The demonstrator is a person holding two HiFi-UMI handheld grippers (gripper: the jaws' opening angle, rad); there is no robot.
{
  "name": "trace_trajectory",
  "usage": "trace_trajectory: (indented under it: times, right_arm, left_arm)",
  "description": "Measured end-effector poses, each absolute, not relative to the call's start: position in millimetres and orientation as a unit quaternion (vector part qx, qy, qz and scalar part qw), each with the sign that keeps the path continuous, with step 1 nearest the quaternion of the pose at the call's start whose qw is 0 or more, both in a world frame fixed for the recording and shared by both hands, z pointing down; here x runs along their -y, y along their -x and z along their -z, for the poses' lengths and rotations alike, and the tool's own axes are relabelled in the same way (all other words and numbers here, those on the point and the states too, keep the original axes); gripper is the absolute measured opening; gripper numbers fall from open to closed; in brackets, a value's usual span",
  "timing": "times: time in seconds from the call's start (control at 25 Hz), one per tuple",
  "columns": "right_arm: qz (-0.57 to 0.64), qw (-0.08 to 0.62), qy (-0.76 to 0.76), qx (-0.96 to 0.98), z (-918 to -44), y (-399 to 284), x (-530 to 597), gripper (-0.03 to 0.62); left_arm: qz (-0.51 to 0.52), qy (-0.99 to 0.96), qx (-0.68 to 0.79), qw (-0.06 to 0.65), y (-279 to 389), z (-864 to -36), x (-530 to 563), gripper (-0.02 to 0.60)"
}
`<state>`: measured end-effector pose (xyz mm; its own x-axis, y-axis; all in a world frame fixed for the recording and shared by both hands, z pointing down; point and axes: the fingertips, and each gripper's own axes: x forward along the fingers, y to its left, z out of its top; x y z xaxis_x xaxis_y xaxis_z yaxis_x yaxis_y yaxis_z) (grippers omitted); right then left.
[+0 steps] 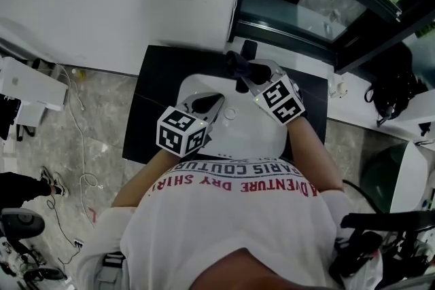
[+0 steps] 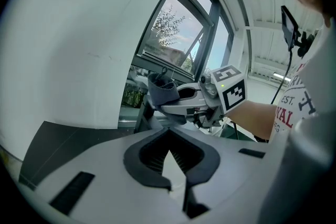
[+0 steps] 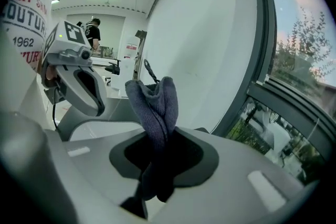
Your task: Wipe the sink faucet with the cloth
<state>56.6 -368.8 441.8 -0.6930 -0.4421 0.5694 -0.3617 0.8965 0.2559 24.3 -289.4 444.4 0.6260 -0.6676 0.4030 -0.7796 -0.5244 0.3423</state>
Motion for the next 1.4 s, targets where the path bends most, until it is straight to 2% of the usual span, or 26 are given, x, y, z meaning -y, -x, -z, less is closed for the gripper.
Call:
trace_trajectory:
  times: [0.2,0.68,1.08,1.4]
  right_arm:
    - [0.103,0.337,-0.204,0.913,-444.4,-62.9,346.1,0.078]
    - [0.164,0.454,-0.232,0.844,-506.7,-95.7,371.5,0.078]
    - [0.191,0.490,-0.246,0.814,-505.0,-88.7,413.2,0.078]
    - [0.199,0.490,-0.239,0.814,-506.0,-86.5,412.0,0.078]
  left_arm:
    - [-0.110,-0.864,0.421,0.253,-20.7,-443.9,285.8,0.002]
    - [-0.113,-0.860,0.423,0.261,-21.3,-452.2,280.6,0.002]
    - [-0.110,-0.858,0.427,0.264,-20.1,-454.0,278.3,0.001]
    - [-0.107,-0.856,0.432,0.265,-18.4,-454.0,280.4,0.001]
